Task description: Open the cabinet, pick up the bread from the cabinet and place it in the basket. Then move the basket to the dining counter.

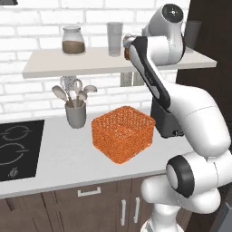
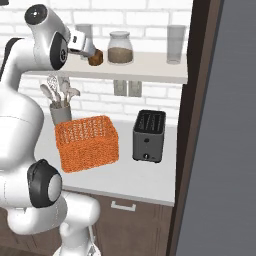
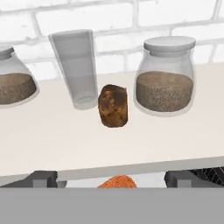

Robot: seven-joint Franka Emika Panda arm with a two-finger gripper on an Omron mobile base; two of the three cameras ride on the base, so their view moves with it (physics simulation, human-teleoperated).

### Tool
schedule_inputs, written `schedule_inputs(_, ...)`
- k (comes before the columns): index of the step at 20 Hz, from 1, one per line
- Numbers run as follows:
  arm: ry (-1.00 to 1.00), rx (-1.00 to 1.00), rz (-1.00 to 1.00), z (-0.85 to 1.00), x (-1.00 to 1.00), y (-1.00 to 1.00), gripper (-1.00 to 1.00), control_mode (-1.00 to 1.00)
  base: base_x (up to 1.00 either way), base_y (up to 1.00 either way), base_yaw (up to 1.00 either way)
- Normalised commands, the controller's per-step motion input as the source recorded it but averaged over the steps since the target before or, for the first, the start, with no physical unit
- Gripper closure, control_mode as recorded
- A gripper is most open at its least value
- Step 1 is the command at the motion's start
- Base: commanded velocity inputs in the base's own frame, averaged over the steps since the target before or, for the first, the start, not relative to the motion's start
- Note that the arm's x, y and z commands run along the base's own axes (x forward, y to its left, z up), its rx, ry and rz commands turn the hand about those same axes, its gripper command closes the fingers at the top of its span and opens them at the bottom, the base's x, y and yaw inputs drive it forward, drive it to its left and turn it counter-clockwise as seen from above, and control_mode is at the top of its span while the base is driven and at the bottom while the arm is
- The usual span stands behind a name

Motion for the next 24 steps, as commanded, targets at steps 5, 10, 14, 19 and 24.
schedule_inputs(5,0.0,0.0,0.0,-0.03,0.69,-0.03,-1.0,-1.0,0.0,0.0,0.0)
schedule_inputs(10,0.18,0.0,0.0,-0.1,0.53,-0.18,-1.0,-1.0,0.0,0.0,0.0)
schedule_inputs(14,0.11,0.0,0.02,-0.18,0.37,-0.03,-1.0,-1.0,0.0,0.0,0.0)
schedule_inputs(19,0.04,0.0,0.0,-0.09,0.52,0.0,-1.0,-1.0,0.0,0.0,0.0)
schedule_inputs(24,0.0,0.0,0.0,-0.09,0.35,0.0,-1.0,-1.0,0.0,0.0,0.0)
